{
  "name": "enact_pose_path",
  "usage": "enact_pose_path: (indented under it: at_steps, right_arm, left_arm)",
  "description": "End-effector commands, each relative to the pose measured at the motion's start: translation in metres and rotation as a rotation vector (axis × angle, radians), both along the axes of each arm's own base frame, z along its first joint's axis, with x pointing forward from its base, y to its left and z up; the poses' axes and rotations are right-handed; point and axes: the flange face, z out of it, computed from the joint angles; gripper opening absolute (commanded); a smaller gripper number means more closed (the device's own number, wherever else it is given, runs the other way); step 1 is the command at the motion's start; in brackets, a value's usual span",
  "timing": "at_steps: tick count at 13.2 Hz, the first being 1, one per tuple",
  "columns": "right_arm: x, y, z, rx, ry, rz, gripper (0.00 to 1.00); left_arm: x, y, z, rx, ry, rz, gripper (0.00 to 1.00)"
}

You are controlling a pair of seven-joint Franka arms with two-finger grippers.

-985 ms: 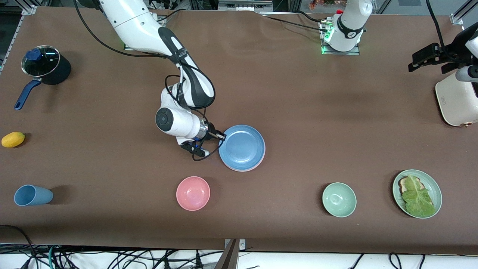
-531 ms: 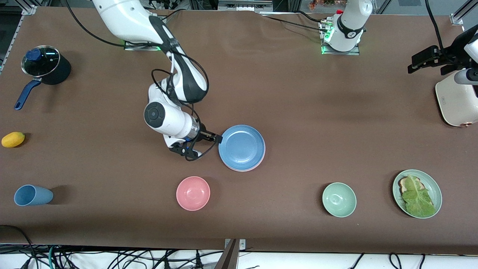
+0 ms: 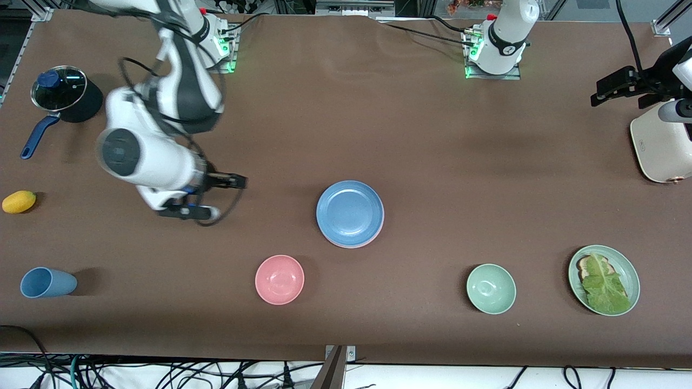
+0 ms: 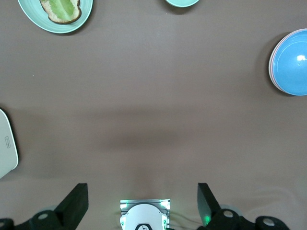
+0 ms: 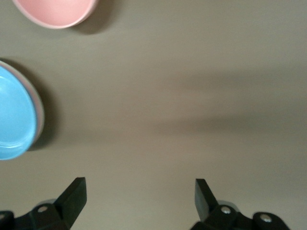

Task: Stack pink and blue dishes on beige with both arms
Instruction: 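Open the right gripper and lift it off the stack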

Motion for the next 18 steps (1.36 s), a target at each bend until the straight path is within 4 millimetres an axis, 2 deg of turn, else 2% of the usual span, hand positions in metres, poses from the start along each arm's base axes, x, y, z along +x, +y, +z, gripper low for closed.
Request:
enact_pose_path:
  at_steps: [1, 2, 3, 4, 5, 6, 7, 8, 9, 11, 12, 14, 18]
  right_arm:
    - [-0.01, -0.038, 0.071, -0.041, -0.028, 0.071, 1.0]
    - [-0.012, -0.055, 0.094, -0.061, -0.045, 0.066, 1.0]
    - [-0.011, -0.091, 0.104, -0.05, -0.05, 0.026, 1.0]
    - [-0.011, -0.11, 0.115, -0.041, -0.071, 0.028, 1.0]
    - [-0.017, -0.136, 0.136, -0.02, -0.1, 0.009, 1.0]
    - [-0.031, -0.14, 0.16, -0.003, -0.126, 0.019, 1.0]
    - [-0.043, -0.15, 0.173, -0.019, -0.117, 0.02, 1.0]
    - [-0.055, -0.142, 0.185, -0.063, -0.103, 0.052, 1.0]
    - [-0.069, -0.138, 0.189, -0.088, -0.087, 0.064, 1.0]
    - [-0.089, -0.153, 0.17, -0.081, -0.075, 0.04, 1.0]
    - [-0.095, -0.155, 0.169, -0.085, -0.1, 0.045, 1.0]
    - [-0.091, -0.165, 0.171, -0.085, -0.111, 0.029, 1.0]
    - [-0.077, -0.166, 0.17, -0.08, -0.118, 0.03, 1.0]
  left_arm:
    - [-0.001, 0.002, 0.002, 0.042, -0.005, -0.001, 1.0]
    - [-0.001, 0.003, 0.002, 0.042, -0.004, 0.0, 1.0]
    - [-0.001, 0.003, 0.002, 0.042, -0.004, 0.0, 1.0]
    - [-0.001, 0.002, 0.002, 0.042, -0.005, -0.001, 1.0]
    - [-0.001, 0.002, 0.002, 0.042, -0.005, -0.001, 1.0]
    - [-0.001, 0.003, 0.002, 0.042, -0.004, 0.0, 1.0]
    - [-0.001, 0.003, 0.002, 0.042, -0.004, 0.0, 1.0]
    - [-0.001, 0.003, 0.002, 0.042, -0.004, 0.0, 1.0]
    - [-0.001, 0.003, 0.002, 0.042, -0.004, 0.0, 1.0]
    - [-0.001, 0.003, 0.002, 0.042, -0.004, 0.0, 1.0]
    - [-0.001, 0.003, 0.001, 0.042, -0.003, 0.0, 1.0]
    - [-0.001, 0.003, 0.001, 0.042, -0.003, 0.0, 1.0]
    - [-0.001, 0.004, 0.001, 0.044, -0.001, 0.002, 1.0]
